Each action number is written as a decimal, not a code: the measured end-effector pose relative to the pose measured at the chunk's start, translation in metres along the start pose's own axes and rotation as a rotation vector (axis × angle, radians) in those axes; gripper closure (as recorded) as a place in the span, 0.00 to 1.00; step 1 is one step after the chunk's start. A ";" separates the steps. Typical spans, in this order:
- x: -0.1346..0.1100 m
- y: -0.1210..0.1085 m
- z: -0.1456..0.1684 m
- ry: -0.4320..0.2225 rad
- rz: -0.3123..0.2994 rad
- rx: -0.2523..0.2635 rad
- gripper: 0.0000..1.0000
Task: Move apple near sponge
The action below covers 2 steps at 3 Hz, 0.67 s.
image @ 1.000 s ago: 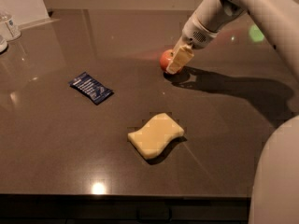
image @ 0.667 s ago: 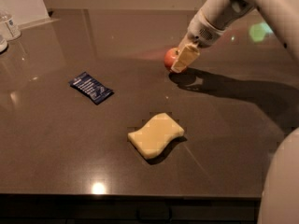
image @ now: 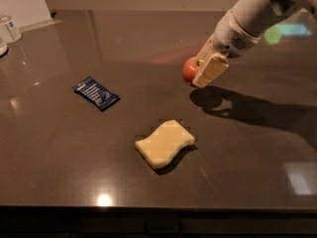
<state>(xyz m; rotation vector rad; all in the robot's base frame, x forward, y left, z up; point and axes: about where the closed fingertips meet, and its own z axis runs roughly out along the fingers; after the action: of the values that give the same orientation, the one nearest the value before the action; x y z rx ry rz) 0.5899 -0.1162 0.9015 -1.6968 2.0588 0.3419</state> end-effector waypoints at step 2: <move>0.018 0.069 -0.008 -0.022 -0.064 -0.061 1.00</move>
Offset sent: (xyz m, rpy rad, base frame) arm -0.1116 -0.0094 -0.0198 0.0334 0.0554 0.1363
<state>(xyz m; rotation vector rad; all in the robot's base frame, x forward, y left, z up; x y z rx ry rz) 0.5185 -0.1206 0.8937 -1.7828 1.9925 0.4044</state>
